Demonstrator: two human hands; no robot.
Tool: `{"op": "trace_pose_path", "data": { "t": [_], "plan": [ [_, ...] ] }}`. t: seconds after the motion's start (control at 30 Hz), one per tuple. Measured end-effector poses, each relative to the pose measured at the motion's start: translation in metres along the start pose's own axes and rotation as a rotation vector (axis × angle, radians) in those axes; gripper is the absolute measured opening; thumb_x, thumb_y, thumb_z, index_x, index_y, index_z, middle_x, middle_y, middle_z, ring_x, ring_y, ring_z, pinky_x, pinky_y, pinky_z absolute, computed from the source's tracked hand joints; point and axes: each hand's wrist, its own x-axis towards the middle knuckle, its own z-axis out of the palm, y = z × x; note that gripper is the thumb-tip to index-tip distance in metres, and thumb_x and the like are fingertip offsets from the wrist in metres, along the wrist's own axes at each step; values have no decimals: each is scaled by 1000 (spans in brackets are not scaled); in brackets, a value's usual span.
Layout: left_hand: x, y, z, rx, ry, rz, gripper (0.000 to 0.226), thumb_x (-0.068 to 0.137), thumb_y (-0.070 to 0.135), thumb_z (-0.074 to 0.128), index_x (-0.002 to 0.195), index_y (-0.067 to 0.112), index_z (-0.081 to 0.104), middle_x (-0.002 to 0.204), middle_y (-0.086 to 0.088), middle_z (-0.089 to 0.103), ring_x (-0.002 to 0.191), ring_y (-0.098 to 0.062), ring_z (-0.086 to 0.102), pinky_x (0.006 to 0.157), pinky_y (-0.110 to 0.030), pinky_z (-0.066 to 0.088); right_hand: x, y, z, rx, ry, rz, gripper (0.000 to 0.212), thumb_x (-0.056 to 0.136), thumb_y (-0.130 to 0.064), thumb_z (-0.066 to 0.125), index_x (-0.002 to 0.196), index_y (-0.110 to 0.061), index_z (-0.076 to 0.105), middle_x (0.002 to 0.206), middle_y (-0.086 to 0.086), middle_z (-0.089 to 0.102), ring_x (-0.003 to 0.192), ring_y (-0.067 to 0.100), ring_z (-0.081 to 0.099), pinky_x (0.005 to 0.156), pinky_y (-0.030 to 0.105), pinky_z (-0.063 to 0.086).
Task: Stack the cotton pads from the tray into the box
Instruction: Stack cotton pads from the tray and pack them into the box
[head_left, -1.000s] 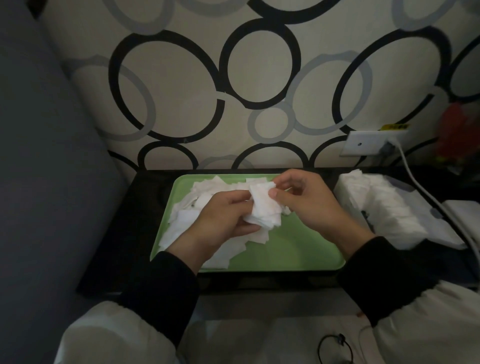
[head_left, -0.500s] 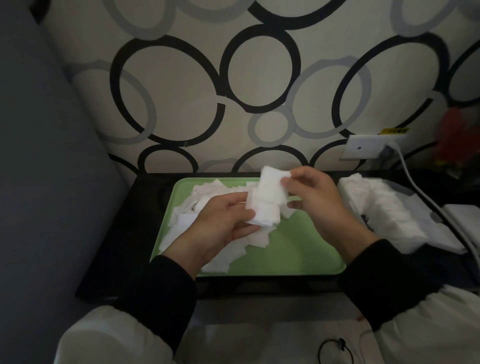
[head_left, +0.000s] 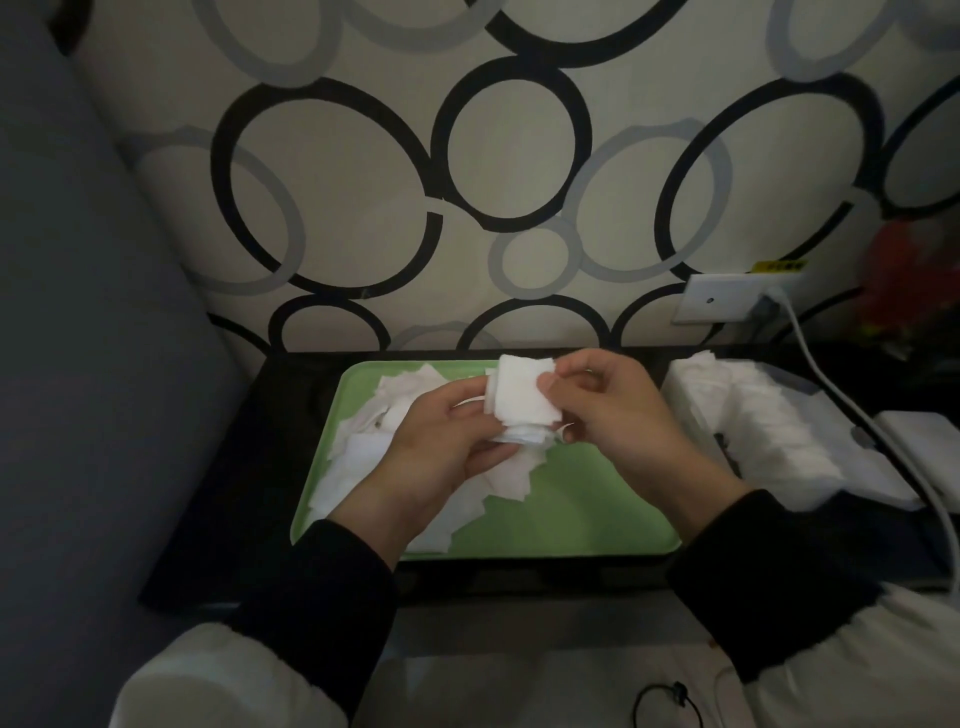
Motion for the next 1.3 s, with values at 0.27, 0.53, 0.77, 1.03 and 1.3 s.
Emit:
{"op": "trace_pose_path", "data": {
  "t": [0.27,0.53,0.77,1.03,1.3],
  "plan": [
    [2,-2,9,-28,-20,-1,34,93,-10,52,114,13,66,102,-8,76,89,-20,74,75,-26,60,-2,1,-9,-25,18,-40,6,90,-7,69,90,-10,63,72,9,62,57,21,58,53,30,51],
    [4,-7,32,-35,-55,-10,34,94,-6,50,115,14,68,105,-11,76,95,-25,74,80,-31,60,-5,6,-31,-67,20,-67,6,89,-4,69,90,-6,63,80,10,62,58,14,62,52,25,51],
    [11,-15,54,-50,-35,-102,30,98,35,58,118,15,67,111,-6,75,100,-25,73,72,-35,59,-13,11,-47,-230,69,-142,19,83,-8,74,90,-16,58,77,5,64,57,20,66,58,40,59],
    [19,-39,91,121,-134,30,39,83,-2,74,113,24,69,111,-5,74,102,-25,72,81,-37,60,-19,8,-100,-442,-6,-131,51,78,-20,80,124,-27,59,111,-6,56,91,9,61,73,13,50],
    [29,-58,132,79,-85,-63,30,88,11,73,116,18,64,106,-7,74,89,-23,76,77,-32,59,-16,-1,-168,-555,27,-136,21,80,-17,81,99,-19,74,90,0,75,77,6,68,68,20,53]
  ]
}}
